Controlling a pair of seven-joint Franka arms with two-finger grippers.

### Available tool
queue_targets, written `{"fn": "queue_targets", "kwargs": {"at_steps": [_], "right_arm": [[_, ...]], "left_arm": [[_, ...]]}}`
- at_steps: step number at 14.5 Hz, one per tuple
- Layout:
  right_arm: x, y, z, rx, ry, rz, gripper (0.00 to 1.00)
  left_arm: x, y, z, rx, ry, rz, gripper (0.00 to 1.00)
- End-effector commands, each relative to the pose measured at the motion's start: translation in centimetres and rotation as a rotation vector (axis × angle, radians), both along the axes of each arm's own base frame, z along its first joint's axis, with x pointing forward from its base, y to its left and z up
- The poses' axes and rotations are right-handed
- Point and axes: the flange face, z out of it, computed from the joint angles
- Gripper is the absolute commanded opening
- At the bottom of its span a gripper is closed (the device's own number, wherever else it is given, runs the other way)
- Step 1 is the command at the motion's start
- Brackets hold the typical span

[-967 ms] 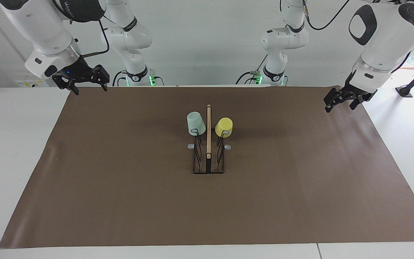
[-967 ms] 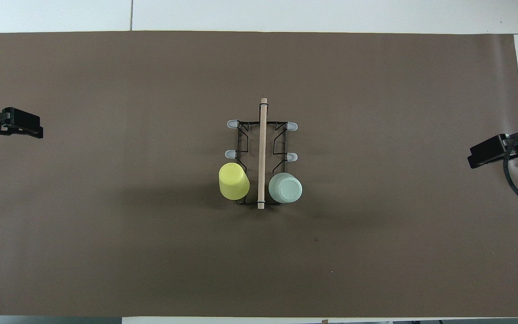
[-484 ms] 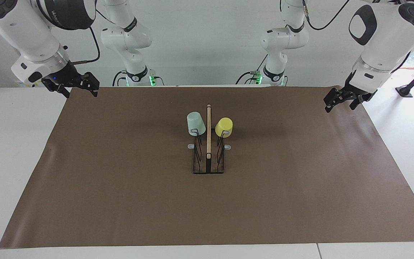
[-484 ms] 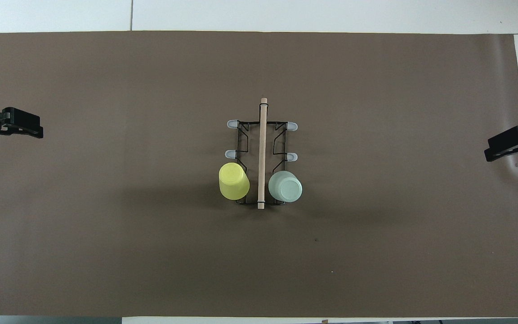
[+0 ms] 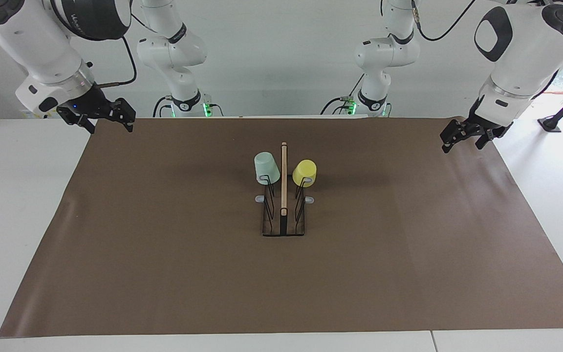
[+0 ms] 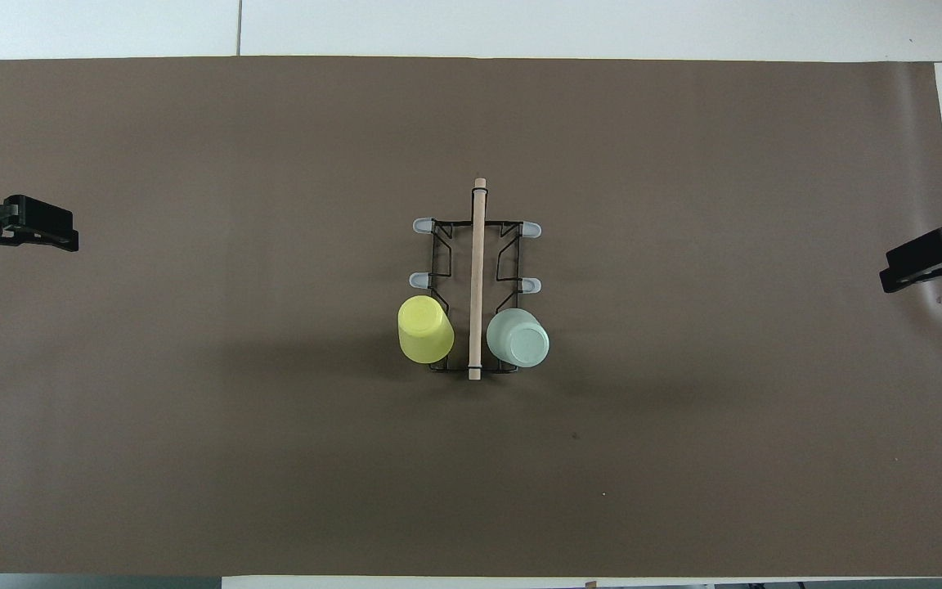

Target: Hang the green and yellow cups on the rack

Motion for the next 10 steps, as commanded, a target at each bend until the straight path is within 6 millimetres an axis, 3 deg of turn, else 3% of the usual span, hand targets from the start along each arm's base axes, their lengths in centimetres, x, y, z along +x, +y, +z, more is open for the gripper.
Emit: {"fn": "queue_targets", "kwargs": {"at_steps": [1,2,5,10], "right_arm": [[-0.7,-2.1,1.1,-0.004,-0.034,-0.041,1.0],[-1.0,-3.2,1.0,0.01,-0.029,-0.025,1.0],[-1.5,-2.2,1.9,0.0,-0.038,-0.008,1.0],[-1.1,-2.6,2.2,0.001,-0.065,-0.043,1.0]], "left_arm": [[-0.7,0.2,0.0,-0.002,0.002,0.014,1.0],[-0.7,0.2,0.1,-0.002,0.0,0.014,1.0],[-0.7,0.1,0.0,-0.004,0.002,0.014,1.0],[-0.7,0.2,0.0,-0.002,0.002,0.015,1.0]]}}
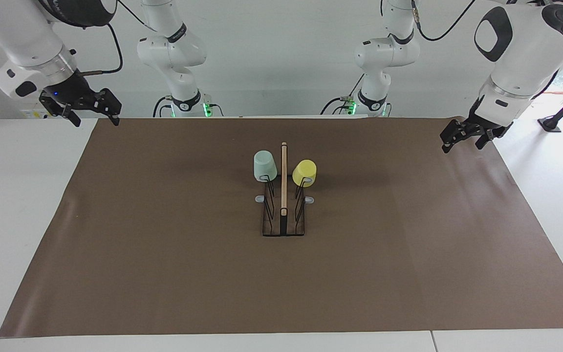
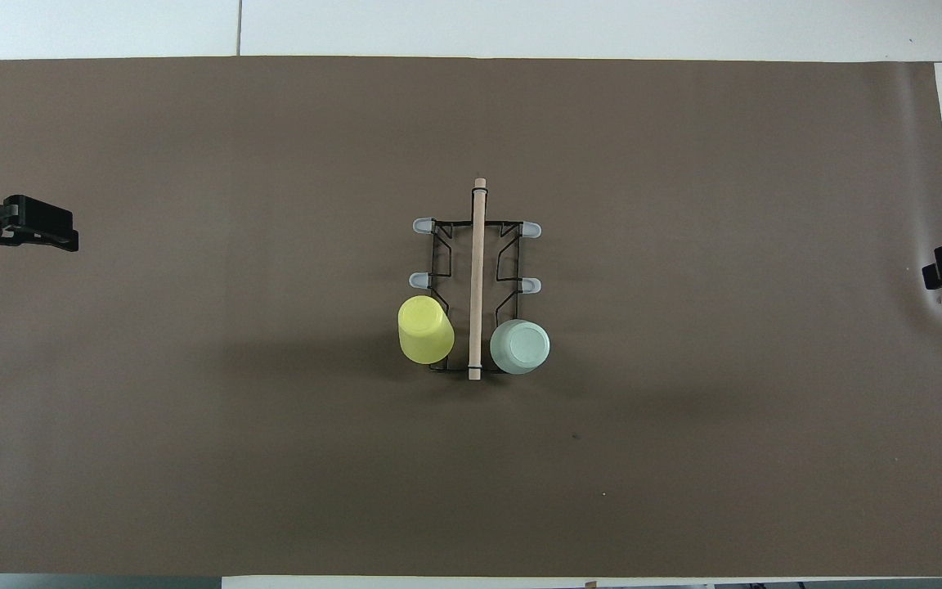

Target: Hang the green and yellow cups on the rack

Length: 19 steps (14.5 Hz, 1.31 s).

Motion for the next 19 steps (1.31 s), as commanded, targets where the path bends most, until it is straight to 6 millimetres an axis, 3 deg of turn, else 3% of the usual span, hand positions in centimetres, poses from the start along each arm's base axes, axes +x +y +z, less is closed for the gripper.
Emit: {"fn": "queue_targets", "kwargs": {"at_steps": [1,6,19], "right_arm": [[-0.1,0.2,0.5,-0.002,-0.02,-0.015,1.0],[1.3,0.4,0.3,-0.021,-0.061,-0.075,1.0],[1.3,1.2,0.3,-0.023,-0.061,-0.037,1.0]], "left_arm": [[-0.7,0.0,0.0,-0.003,-0.006,0.012,1.0],[-0.6,-0.1,-0.1,-0.003,-0.009,0.012,1.0],[-0.8,0.2,0.0,-0.002,0.003,0.015,1.0]]}}
